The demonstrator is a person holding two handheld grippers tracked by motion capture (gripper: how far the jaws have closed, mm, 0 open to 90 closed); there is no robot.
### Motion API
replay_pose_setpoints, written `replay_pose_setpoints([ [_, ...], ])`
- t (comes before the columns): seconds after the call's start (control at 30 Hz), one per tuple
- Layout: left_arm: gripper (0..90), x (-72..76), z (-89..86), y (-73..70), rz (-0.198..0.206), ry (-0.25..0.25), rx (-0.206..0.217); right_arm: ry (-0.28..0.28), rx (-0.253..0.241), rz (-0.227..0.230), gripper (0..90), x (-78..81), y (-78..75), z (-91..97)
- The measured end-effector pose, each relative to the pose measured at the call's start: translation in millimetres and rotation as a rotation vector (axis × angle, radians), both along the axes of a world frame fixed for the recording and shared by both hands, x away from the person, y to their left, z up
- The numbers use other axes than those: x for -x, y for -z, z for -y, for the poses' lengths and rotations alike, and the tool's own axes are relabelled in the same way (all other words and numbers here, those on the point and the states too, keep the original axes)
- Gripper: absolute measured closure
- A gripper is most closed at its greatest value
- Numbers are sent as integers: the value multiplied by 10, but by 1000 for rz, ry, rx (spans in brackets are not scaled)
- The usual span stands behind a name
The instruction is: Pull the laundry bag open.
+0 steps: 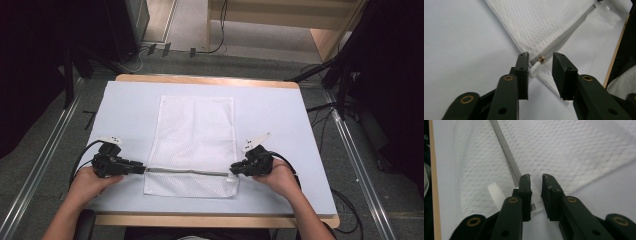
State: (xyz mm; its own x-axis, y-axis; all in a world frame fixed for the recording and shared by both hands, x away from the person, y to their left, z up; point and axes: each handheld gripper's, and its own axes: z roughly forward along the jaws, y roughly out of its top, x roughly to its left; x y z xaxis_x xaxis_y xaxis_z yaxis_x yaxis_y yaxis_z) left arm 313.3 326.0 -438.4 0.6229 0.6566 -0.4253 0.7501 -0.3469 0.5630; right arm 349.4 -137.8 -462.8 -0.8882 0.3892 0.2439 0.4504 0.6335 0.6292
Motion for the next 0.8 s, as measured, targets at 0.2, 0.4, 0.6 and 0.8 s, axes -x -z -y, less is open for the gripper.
replay_pose_setpoints([
  [0.2,481,-32,-53,-29,88,-86,-37,62,-54,21,625,-80,-38,78],
  [0.4,424,-96,-50,-12,98,-127,-65,160,-89,26,485,-188,-26,212],
  [0.6,370,-145,-99,12,111,-163,-84,307,-109,40,387,-289,-1,393],
  [0.8,330,-206,-153,36,142,-192,-97,417,-109,59,356,-352,22,561],
])
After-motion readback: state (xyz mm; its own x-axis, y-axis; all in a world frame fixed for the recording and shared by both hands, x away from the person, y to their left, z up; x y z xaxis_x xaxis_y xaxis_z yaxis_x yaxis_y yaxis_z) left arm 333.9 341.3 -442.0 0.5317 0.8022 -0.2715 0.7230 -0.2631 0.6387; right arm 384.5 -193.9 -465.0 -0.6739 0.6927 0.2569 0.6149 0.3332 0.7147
